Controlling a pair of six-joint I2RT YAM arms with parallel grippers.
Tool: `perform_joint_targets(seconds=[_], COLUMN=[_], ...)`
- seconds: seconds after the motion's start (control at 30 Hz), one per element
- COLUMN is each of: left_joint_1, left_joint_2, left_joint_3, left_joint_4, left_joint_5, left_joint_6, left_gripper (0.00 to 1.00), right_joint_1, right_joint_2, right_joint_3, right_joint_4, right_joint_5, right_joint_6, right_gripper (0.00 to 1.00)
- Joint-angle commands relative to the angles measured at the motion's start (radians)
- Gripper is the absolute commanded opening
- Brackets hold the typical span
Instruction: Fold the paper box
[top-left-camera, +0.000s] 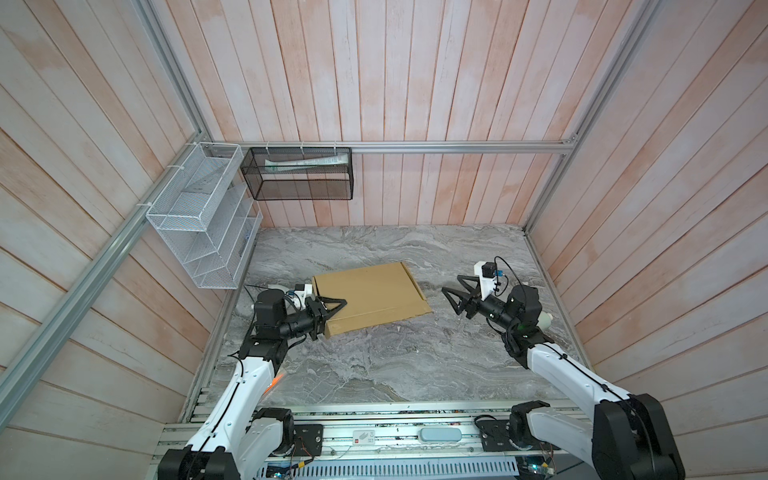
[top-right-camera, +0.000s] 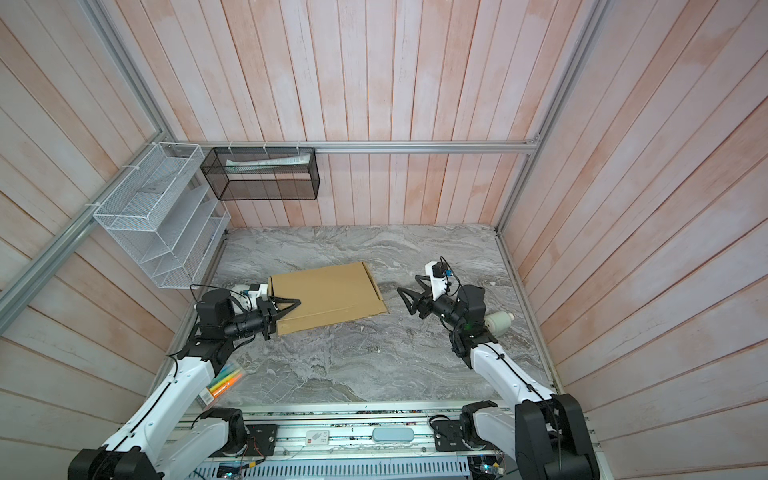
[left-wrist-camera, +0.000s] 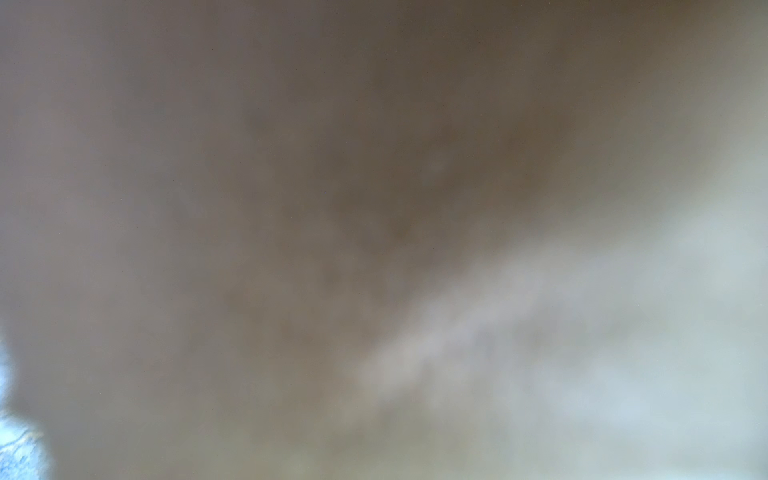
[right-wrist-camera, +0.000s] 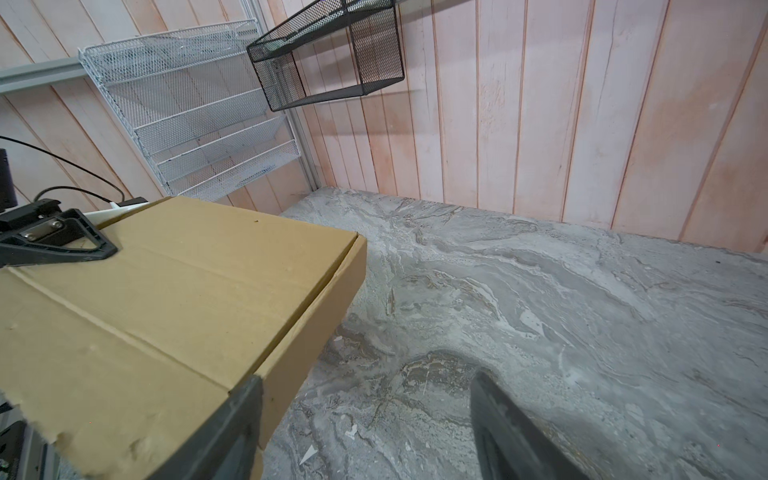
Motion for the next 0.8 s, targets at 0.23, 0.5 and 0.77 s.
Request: perform_joint_targets(seconds=[0.23, 0.5, 0.77], left_joint_1=[0.005, 0.008, 0.051], left_joint_2=[0.026, 0.089, 0.174], left_joint_3=[0.131, 0.225, 0.326], left_joint_4=[-0.213, -0.333, -0.642], left_joint_5=[-0.047, -0.022, 0.066], left_joint_6=[-0.063, -0.13, -0.018], left_gripper=[0.36, 0.33, 0.3], right_joint_1=[0.06, 0.069, 0.147], right_joint_2=[0.02, 0.04, -0.003], right_joint_3=[-0.107, -0.17, -0.219], right_joint_4=[0.134, 0.218, 0.185], right_joint_5=[0.18, 0.214, 0.173], right_joint_6=[-0.124, -0.098, -0.218], right_gripper=[0.8, 0.8, 0.8])
